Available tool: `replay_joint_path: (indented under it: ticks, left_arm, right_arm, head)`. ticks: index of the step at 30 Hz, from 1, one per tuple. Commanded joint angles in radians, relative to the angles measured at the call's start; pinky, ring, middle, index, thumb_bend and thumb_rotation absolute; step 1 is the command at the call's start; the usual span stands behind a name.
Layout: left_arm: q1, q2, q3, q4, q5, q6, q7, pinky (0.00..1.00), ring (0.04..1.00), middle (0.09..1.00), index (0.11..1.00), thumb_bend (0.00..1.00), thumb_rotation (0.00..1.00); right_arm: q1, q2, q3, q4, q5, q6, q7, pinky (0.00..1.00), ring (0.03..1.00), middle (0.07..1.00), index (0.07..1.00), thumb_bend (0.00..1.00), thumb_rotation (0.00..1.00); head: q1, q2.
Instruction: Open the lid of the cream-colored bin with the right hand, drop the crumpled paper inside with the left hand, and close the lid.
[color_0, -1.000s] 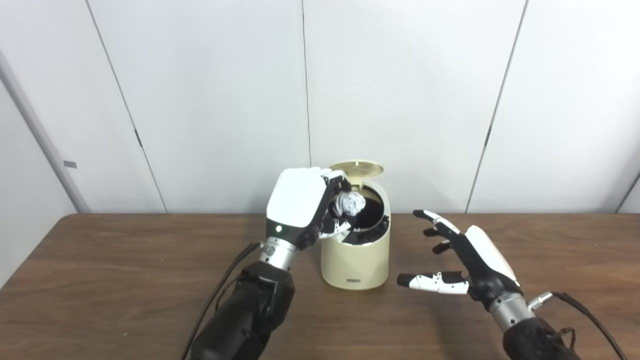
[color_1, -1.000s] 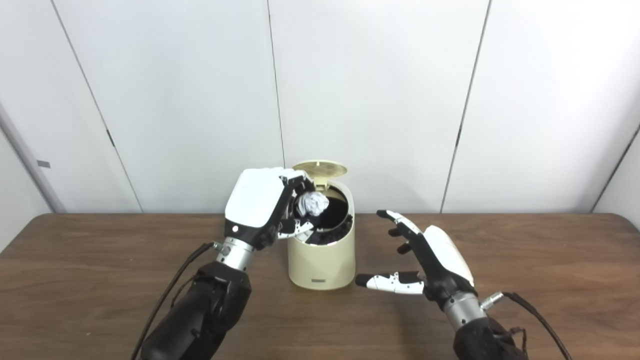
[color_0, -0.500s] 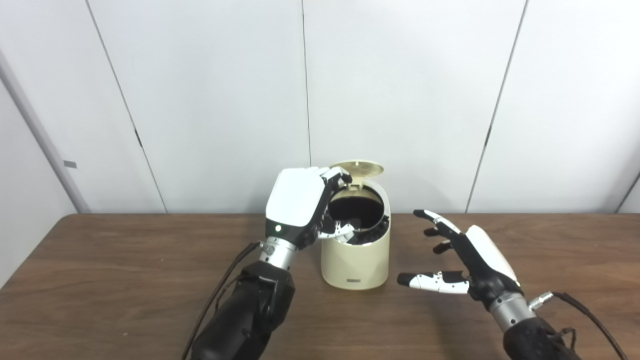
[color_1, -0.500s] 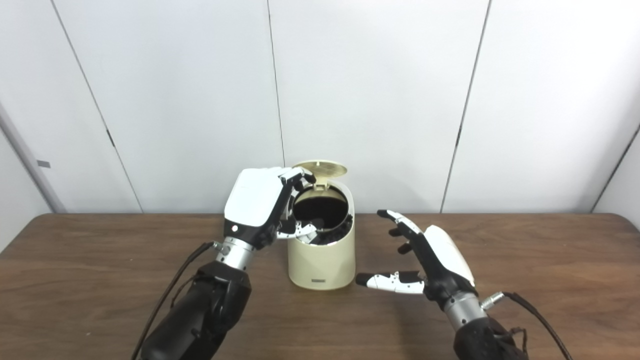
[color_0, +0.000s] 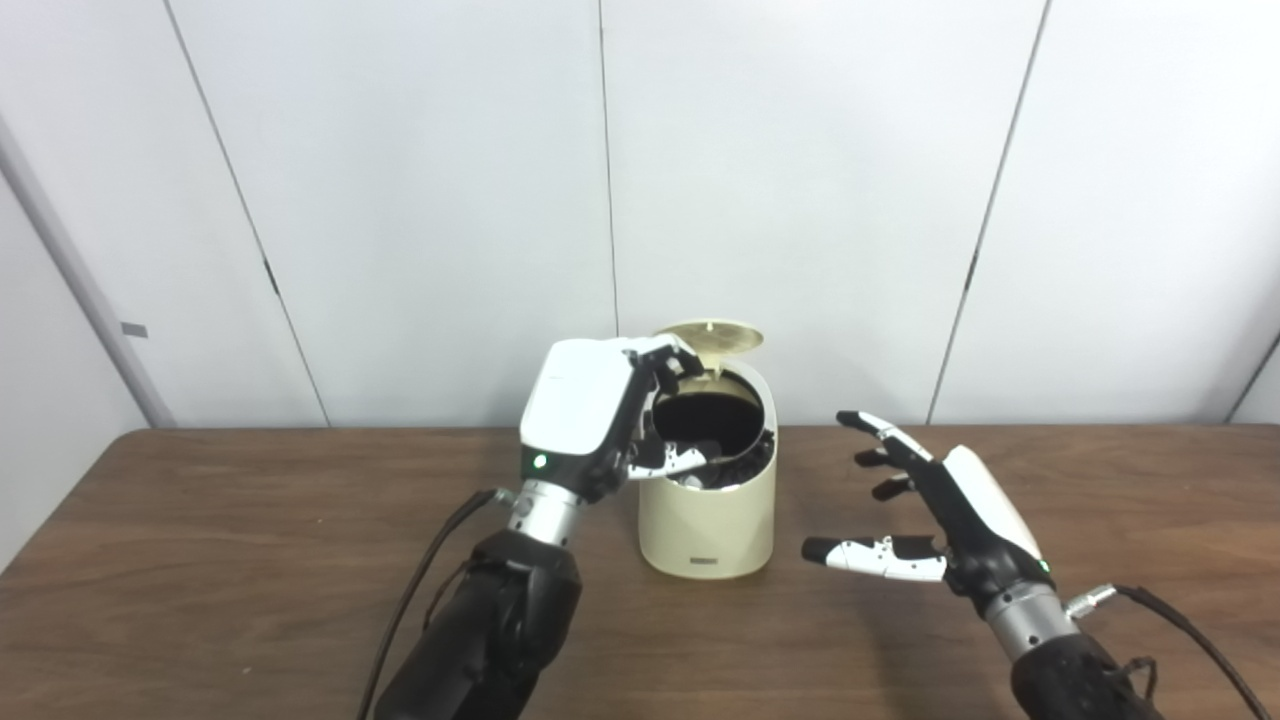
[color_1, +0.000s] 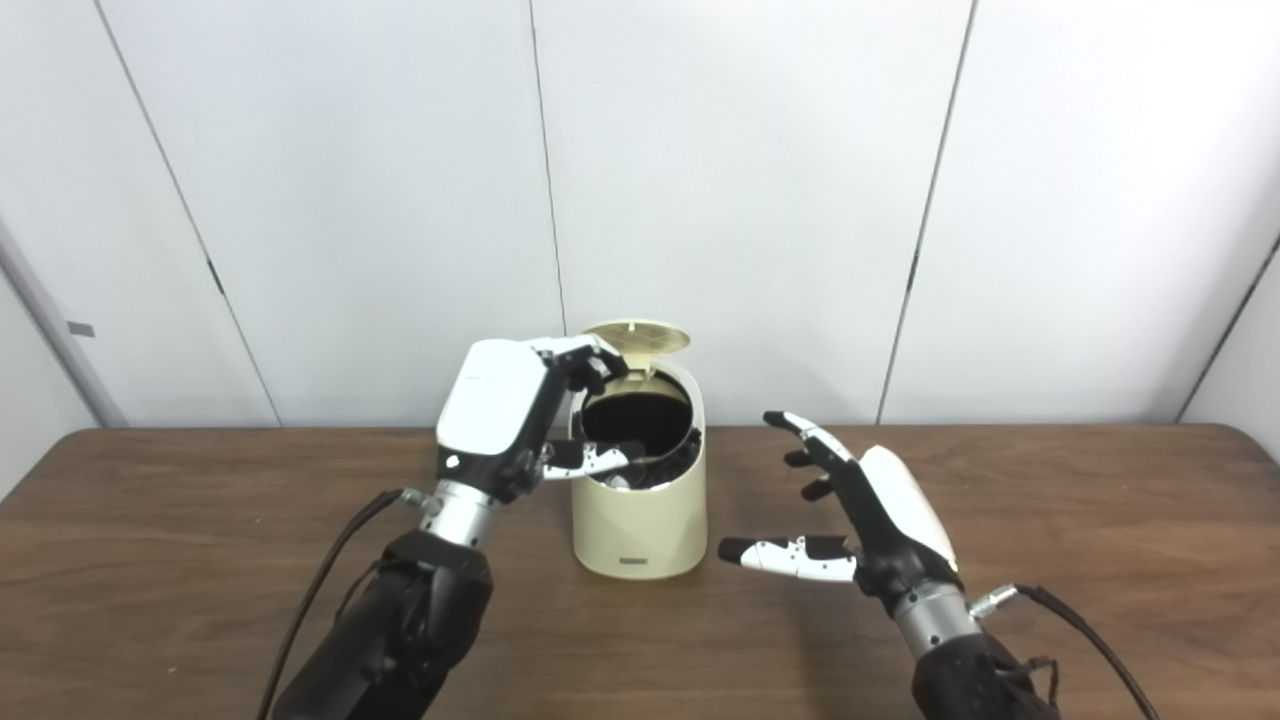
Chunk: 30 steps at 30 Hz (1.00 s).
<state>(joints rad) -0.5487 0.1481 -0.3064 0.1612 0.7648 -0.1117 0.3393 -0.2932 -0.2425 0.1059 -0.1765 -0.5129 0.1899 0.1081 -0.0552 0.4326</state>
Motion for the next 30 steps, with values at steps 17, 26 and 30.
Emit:
replay_joint_path:
  ticks: [17,26,30]
  left_arm:
    - [0.231,0.017,0.240,-0.267,-0.491,-0.062,-0.240,0.54,0.704,0.781,0.806,0.76,0.20]
    - [0.299,0.022,0.255,-0.275,-0.453,-0.021,-0.272,0.58,0.705,0.769,0.797,0.75,0.15]
    - [0.328,0.020,0.253,-0.262,-0.459,-0.021,-0.285,0.58,0.703,0.765,0.798,0.77,0.13]
  right_arm:
    - [-0.126,-0.019,-0.015,0.021,0.036,-0.112,-0.038,0.75,0.876,0.914,0.875,0.75,0.38]
    - [-0.227,-0.030,0.012,0.032,-0.037,-0.105,-0.027,0.78,0.862,0.883,0.849,0.76,0.46]
    - [-0.291,-0.028,0.022,0.033,-0.036,-0.072,0.002,0.66,0.803,0.882,0.861,0.77,0.47]
  head:
    - [0.000,-0.022]
    - [0.003,-0.028]
    - [0.004,-0.029]
